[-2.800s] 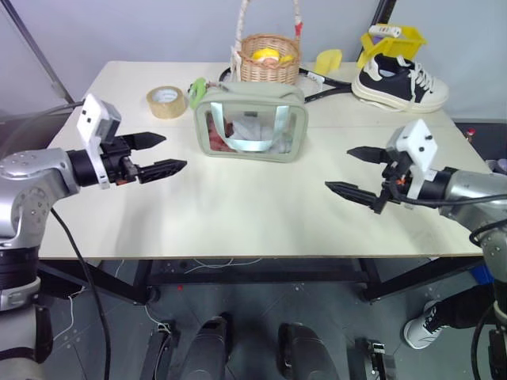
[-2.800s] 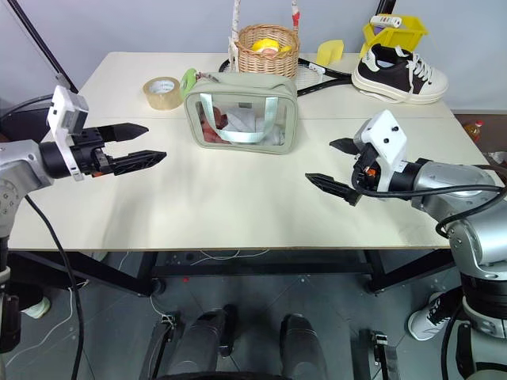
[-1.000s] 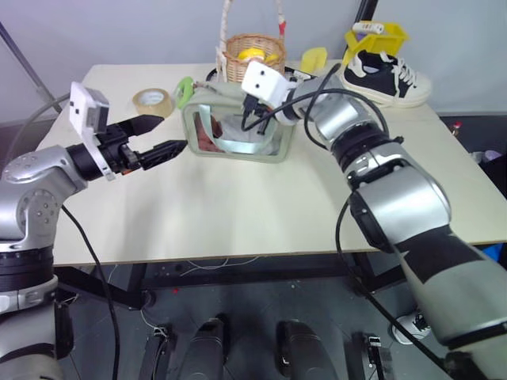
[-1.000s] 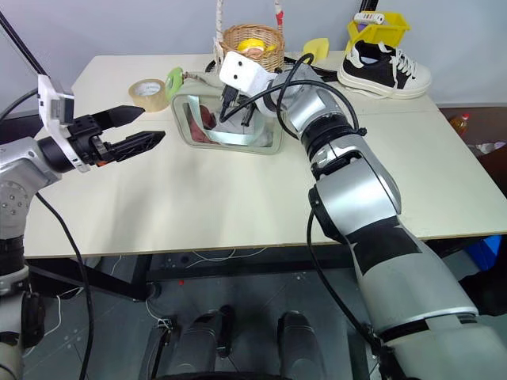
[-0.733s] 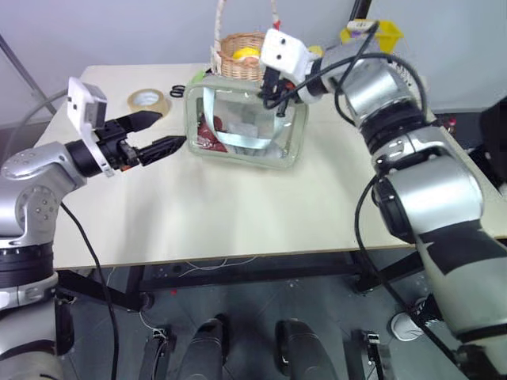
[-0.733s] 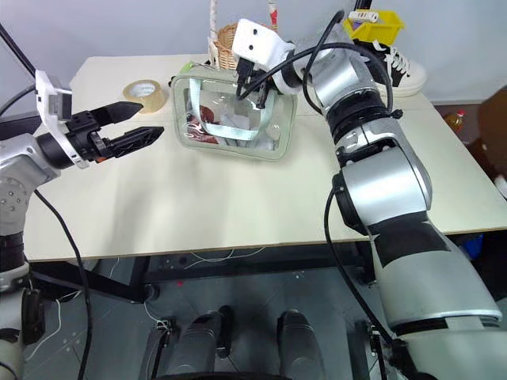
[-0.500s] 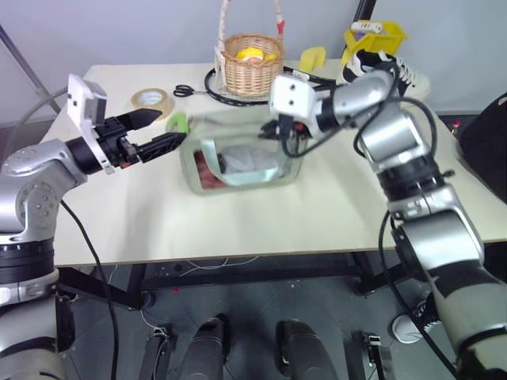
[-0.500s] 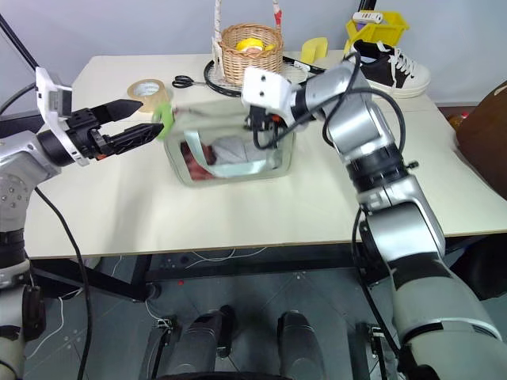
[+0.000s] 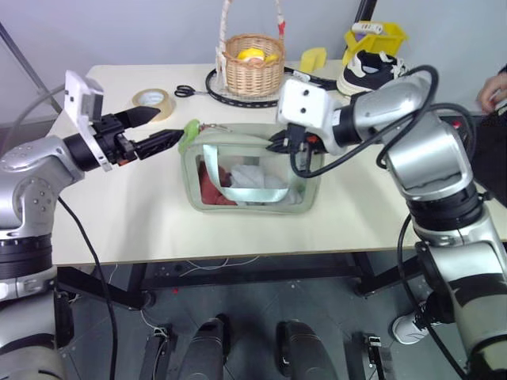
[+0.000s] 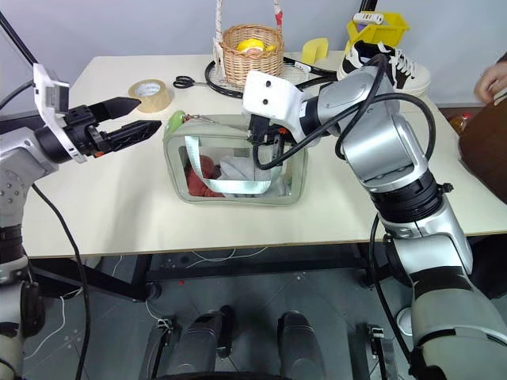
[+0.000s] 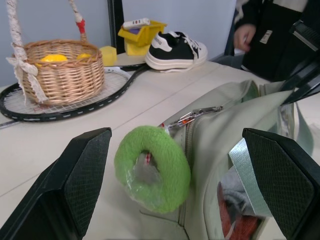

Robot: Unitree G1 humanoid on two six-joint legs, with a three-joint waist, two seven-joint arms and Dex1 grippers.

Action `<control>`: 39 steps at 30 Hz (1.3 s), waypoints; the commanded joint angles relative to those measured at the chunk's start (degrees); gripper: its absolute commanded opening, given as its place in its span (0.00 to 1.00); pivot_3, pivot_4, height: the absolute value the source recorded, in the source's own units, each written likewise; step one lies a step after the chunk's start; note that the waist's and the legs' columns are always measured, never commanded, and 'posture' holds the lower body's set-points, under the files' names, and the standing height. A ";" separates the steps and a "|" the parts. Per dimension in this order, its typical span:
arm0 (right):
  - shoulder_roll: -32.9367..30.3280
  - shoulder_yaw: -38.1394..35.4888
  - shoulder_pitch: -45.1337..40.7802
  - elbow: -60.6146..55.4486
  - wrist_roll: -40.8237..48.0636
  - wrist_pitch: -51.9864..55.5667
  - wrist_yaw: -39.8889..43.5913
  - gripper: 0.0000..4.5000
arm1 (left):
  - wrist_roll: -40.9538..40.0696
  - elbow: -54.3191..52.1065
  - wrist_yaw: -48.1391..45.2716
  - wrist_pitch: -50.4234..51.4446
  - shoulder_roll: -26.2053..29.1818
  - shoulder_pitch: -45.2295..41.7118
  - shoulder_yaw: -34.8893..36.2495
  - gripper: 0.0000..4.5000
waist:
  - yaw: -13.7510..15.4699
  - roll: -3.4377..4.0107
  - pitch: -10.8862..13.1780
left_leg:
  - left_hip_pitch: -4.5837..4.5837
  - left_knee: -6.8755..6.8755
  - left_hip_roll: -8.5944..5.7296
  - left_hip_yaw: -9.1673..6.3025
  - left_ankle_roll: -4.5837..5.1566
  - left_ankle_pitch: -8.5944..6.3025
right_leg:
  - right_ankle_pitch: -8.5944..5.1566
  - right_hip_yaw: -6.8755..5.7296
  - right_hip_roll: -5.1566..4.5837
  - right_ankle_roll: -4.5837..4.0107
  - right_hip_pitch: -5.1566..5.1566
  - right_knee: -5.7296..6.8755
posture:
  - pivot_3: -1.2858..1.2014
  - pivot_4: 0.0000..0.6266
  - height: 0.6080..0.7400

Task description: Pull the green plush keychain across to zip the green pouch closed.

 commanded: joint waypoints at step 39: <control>-20.42 -9.64 17.14 -9.24 13.28 -6.70 -3.27 0.10 | 2.52 2.33 -7.46 -0.92 4.45 0.31 -1.00 1.00 | 0.94 -0.05 -0.03 | 0.01 0.01 0.37 0.27 0.03 -0.04 | -0.24 0.07 -0.04 -0.48 0.00 -0.25 | 0.52 0.24 0.88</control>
